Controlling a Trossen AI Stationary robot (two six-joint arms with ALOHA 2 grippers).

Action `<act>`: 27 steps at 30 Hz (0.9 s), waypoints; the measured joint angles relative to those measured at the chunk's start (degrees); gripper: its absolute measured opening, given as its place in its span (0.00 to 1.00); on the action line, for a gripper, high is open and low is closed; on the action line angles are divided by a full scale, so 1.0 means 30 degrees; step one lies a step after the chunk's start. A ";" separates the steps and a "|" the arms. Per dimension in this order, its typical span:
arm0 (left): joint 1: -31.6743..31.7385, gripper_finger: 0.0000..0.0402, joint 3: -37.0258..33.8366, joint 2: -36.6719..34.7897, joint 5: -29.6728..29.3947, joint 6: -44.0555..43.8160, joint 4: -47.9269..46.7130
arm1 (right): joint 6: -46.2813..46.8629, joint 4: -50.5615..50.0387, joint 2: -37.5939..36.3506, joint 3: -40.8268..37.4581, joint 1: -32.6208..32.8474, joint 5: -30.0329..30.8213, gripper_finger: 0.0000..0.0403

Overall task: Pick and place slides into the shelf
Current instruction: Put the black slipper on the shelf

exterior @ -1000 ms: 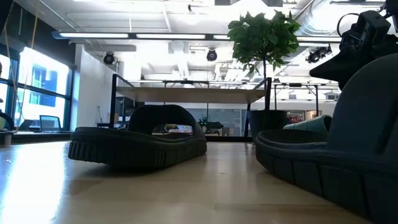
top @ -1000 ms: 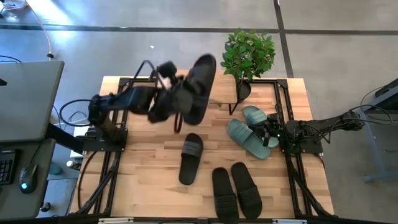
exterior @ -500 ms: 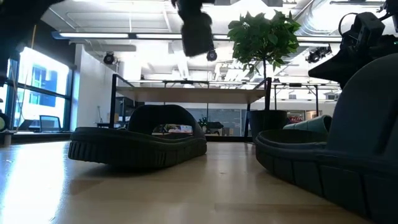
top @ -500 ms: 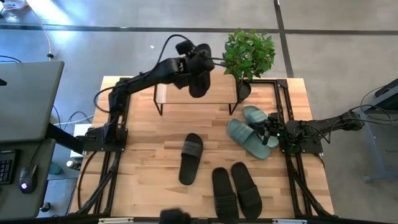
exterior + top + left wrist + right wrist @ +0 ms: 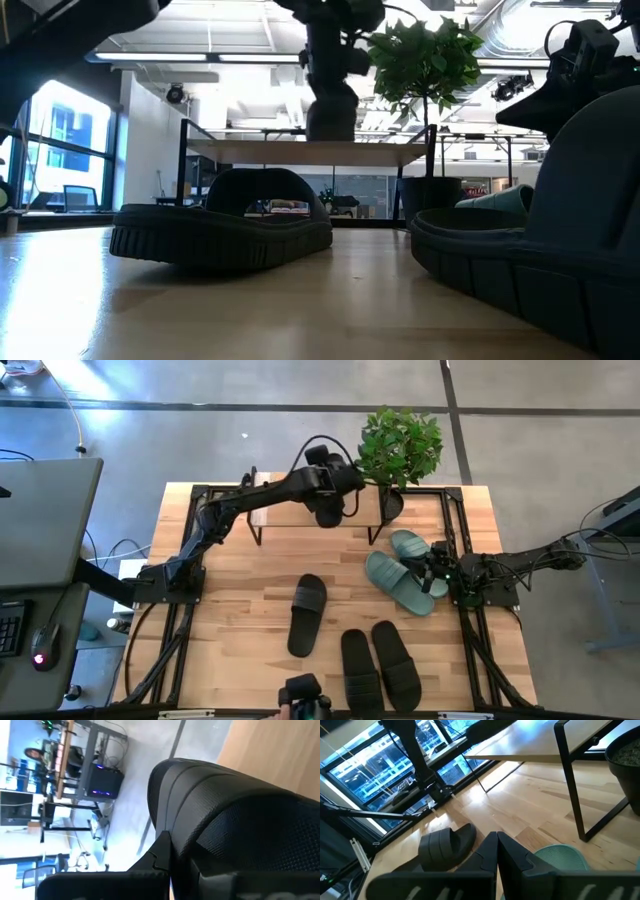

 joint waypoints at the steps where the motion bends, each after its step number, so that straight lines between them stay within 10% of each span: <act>1: -0.0001 0.00 0.0000 0.0035 0.0011 -0.0311 0.0009 | 0.0000 -0.0026 0.0000 0.0000 0.0003 0.0000 0.00; 27: -0.0196 0.00 -0.0670 0.0002 0.1938 -0.1081 -0.0823 | -0.0514 -0.0107 0.0015 0.0015 0.0000 0.0026 0.00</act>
